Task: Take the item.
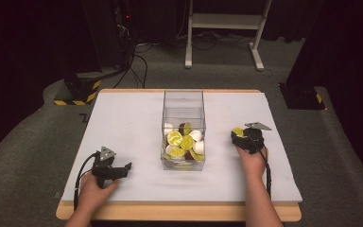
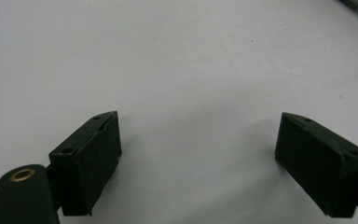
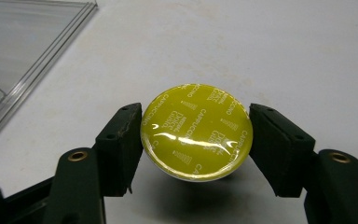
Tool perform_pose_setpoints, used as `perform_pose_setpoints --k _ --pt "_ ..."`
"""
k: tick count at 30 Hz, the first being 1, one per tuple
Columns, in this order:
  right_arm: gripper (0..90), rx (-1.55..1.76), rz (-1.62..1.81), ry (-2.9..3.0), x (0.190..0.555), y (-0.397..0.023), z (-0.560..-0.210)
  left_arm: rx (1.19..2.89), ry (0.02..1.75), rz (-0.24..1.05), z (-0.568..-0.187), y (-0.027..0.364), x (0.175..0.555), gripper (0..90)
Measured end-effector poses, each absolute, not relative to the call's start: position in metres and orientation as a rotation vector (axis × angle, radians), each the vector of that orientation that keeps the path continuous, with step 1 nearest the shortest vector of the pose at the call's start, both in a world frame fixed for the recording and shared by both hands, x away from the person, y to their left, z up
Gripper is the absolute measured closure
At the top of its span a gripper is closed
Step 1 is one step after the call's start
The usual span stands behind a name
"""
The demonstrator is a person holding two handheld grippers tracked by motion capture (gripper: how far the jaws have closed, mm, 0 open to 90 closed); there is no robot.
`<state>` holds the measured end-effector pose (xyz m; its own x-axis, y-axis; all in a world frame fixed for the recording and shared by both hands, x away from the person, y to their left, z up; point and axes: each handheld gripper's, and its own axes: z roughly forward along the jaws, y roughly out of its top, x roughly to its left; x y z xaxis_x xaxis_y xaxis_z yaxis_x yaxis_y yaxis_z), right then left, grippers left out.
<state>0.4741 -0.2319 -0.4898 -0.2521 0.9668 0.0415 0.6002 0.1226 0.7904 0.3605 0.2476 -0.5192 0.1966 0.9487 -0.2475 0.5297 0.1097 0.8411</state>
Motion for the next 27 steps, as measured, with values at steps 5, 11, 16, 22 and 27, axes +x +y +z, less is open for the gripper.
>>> perform_pose_setpoints --k 5,11,16,22,27 --pt "25.0 1.534 1.006 1.923 0.471 -0.232 -0.486 1.542 1.459 0.568 -0.519 0.247 0.361 14.5" --pt "23.8 1.516 1.022 1.931 0.464 -0.228 -0.482 1.542 1.459 0.568 -0.519 0.247 0.36 14.4" --pt "23.8 1.515 1.033 1.928 0.457 -0.228 -0.48 1.536 1.46 0.568 -0.519 0.247 0.361 14.5" --pt "23.0 1.505 1.027 1.929 0.446 -0.228 -0.478 1.538 1.46 0.568 -0.519 0.247 0.361 14.4" --pt "23.0 1.47 1.031 1.946 0.431 -0.224 -0.473 1.539 1.459 0.567 -0.519 0.247 0.361 14.4"
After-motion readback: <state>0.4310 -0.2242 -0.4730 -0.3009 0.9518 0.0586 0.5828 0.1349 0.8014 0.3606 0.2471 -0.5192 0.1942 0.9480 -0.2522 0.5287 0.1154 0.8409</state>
